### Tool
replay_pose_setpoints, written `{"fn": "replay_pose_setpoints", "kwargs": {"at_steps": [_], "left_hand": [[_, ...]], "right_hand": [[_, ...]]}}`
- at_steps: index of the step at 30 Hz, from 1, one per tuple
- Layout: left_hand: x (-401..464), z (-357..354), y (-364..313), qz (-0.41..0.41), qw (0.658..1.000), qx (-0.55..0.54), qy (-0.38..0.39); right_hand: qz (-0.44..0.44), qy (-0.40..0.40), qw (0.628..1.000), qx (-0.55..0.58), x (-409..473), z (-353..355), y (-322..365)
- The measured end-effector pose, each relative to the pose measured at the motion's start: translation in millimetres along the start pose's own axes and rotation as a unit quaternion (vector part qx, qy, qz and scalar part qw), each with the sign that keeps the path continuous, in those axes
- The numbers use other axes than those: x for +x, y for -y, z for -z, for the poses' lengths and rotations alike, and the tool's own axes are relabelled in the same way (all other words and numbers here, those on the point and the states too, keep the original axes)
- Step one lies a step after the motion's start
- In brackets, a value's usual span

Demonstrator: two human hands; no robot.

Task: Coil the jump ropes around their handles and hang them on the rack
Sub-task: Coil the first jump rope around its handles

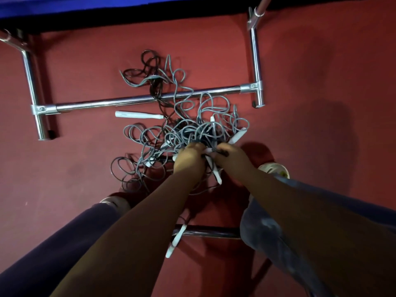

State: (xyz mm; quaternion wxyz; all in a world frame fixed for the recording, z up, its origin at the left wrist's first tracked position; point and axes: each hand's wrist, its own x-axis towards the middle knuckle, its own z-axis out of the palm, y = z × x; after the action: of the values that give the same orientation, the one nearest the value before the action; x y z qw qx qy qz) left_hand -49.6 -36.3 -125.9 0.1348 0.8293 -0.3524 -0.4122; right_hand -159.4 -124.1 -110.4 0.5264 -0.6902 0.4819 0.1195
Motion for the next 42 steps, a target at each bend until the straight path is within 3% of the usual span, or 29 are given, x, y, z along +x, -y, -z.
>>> {"fn": "replay_pose_setpoints", "kwargs": {"at_steps": [2,4,7,13,18,22,26,30,32,37,40,42], "left_hand": [[-0.4,12.2,-5.3,-0.012,1.000,-0.025,-0.013],[-8.6,30.2,-17.0,0.014,0.991,-0.126,-0.047],[-31.6,70.2,-39.9,0.063,0.927,-0.362,-0.079],[-105.2,172.0,-101.9,0.024,0.830,-0.557,-0.020],[-192.7,256.3,-165.1,-0.115,0.797,-0.593,-0.009],[-259.9,302.0,-205.4,-0.220,0.774,-0.594,0.001],[-313.4,329.2,-218.2,-0.249,0.747,-0.617,0.001],[-339.2,348.8,-218.2,-0.300,0.679,-0.670,0.010],[-340.1,353.4,-220.7,-0.314,0.709,-0.631,-0.019],[-321.8,344.5,-226.6,-0.295,0.849,-0.438,-0.027],[-308.6,337.4,-217.4,-0.228,0.893,-0.387,-0.016],[-304.7,341.6,-215.3,-0.212,0.903,-0.373,-0.035]], "right_hand": [[0.010,0.002,1.000,0.028,-7.3,6.7,6.5],[0.007,-0.009,0.998,0.064,-14.8,16.3,16.2],[0.003,-0.018,0.992,0.124,-32.0,31.8,48.0],[0.079,0.060,0.980,0.170,-103.1,78.4,152.3],[0.192,0.107,0.936,0.274,-195.5,124.4,224.6],[0.299,0.066,0.900,0.312,-269.1,141.4,270.0],[0.362,0.024,0.883,0.298,-333.8,150.5,303.8],[0.410,0.018,0.873,0.264,-386.1,166.3,322.0],[0.425,0.028,0.865,0.263,-402.7,173.1,332.8],[0.446,0.025,0.846,0.291,-418.5,187.9,362.6],[0.454,-0.006,0.842,0.290,-418.2,205.0,378.0],[0.458,-0.015,0.844,0.278,-415.6,216.3,381.7]]}}
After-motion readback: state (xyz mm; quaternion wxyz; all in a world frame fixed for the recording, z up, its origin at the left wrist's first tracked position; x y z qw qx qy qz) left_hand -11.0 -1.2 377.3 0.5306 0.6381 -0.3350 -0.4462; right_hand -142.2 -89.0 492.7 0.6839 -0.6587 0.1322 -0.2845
